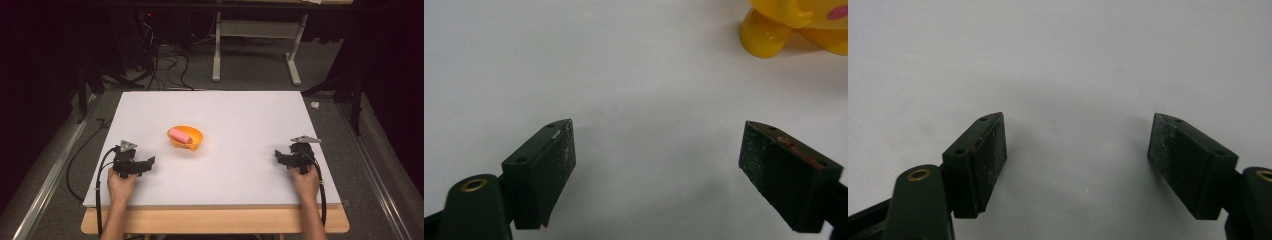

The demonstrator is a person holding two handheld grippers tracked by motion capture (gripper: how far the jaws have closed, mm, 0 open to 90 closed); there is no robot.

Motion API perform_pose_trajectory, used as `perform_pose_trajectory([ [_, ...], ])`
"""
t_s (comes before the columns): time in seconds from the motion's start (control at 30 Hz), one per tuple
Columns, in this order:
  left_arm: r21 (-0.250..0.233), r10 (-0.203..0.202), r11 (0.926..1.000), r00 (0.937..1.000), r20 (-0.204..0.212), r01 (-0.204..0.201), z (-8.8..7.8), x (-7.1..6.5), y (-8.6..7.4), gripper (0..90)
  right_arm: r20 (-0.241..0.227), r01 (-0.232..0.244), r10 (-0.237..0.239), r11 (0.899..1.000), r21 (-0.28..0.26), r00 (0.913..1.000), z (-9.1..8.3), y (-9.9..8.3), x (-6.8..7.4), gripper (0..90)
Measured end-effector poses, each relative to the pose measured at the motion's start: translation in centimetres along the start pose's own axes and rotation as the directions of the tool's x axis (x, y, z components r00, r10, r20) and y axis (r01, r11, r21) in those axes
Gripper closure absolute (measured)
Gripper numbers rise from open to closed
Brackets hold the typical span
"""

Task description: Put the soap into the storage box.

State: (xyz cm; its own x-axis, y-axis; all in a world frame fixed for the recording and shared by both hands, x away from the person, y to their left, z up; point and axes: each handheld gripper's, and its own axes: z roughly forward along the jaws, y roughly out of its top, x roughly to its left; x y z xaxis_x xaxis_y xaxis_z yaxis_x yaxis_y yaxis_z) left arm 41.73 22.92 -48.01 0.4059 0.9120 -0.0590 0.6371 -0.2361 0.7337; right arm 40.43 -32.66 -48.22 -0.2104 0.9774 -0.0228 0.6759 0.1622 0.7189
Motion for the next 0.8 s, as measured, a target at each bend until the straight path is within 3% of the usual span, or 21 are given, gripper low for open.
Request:
perform_pose_trajectory([
  [0.43,0.020,0.037,0.9991,0.9984,-0.041,-0.036,0.91,-0.43,-0.27,15.4,0.000,0.001,-0.001,1.000,0.000,1.0000,0.00,0.00,0.00,24.1],
  [0.8,0.017,0.031,0.9994,0.9989,-0.036,-0.030,0.94,-0.32,-0.31,15.1,0.000,0.000,0.000,1.000,0.000,1.0000,0.00,0.00,0.00,24.1],
])
